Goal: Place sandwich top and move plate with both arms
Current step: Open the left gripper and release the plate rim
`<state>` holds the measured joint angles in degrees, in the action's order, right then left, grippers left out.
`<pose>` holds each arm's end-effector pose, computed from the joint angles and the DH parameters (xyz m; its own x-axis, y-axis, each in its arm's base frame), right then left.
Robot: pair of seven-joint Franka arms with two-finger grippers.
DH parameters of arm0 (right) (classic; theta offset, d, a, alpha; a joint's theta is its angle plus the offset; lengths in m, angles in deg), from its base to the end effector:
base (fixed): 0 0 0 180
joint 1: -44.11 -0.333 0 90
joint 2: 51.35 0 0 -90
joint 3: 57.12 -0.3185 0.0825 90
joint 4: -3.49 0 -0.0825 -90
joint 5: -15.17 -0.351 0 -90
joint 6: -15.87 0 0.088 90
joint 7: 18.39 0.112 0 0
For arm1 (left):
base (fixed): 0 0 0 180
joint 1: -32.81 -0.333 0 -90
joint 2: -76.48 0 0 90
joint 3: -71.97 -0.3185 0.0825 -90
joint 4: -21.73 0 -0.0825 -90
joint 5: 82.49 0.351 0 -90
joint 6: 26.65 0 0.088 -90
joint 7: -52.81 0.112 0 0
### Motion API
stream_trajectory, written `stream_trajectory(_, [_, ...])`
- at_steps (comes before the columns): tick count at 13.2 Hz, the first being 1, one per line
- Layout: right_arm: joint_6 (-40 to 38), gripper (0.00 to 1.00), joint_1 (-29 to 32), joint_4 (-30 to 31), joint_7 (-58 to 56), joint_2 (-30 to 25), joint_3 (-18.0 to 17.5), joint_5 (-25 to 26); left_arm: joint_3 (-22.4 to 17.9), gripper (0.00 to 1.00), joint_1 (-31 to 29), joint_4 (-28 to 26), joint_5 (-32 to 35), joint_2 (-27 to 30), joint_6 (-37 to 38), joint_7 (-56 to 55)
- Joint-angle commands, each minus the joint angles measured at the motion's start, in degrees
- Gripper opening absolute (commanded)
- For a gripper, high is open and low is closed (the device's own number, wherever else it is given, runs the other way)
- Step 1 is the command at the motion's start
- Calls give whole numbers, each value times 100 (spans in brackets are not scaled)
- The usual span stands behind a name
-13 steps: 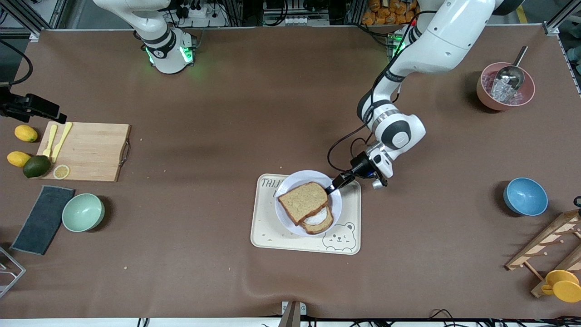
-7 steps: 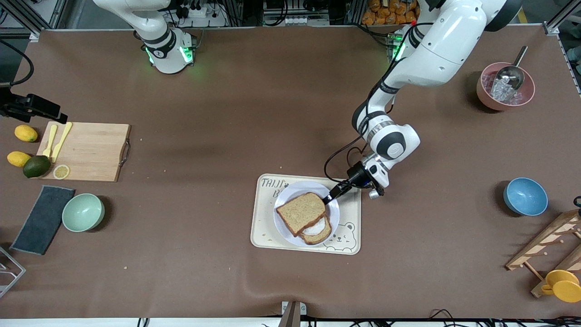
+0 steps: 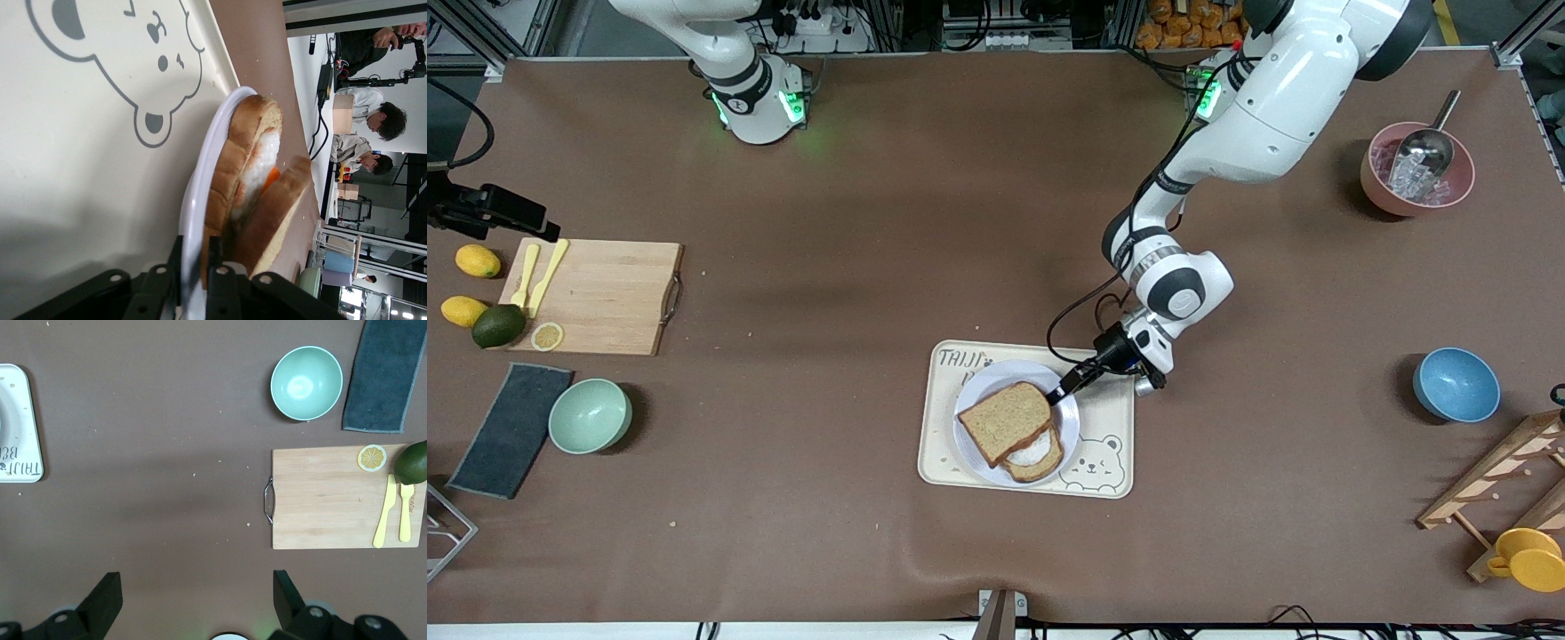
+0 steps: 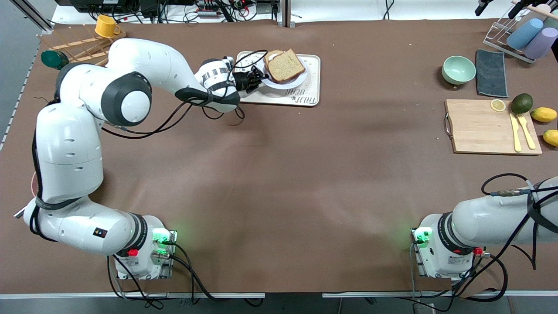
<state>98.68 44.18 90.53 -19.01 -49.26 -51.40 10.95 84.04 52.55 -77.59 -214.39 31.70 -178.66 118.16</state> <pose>0.5172 -0.0423 0.6155 0.9908 -0.0807 -0.1088 -0.0887 -0.9935 -0.0711 0.5469 -0.3052 0.1478 0.8279 0.5599 -0.0318 0.2843 -0.3702 0.8844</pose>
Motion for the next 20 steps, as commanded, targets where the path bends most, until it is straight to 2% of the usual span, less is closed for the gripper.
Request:
stream_trajectory(1, [-10, 100, -24, 50, 62, -33, -10, -9, -47, 100, 83, 132, -152, 5, -205, 47])
stream_trajectory(7, [-2, 100, -15, 50, 62, 11, -10, -9, -47, 100, 48, 124, -152, 128, -495, 47])
stream_trajectory(11, [16, 100, -24, 50, 62, 11, -19, 17, -47, 100, 74, 133, 93, 497, -1549, 65])
stream_trajectory(13, [42, 100, -111, 41, 80, 2, -45, 279, -55, 100, 57, 132, 635, 567, -1830, 56])
stream_trajectory(17, [51, 100, -147, 50, 80, 2, -54, 298, -55, 100, -258, 124, 1717, 673, -2087, 38])
stream_trajectory(20, [34, 100, -139, 50, 88, 2, -54, 298, -108, 100, -610, 106, 3429, 603, -2280, -14])
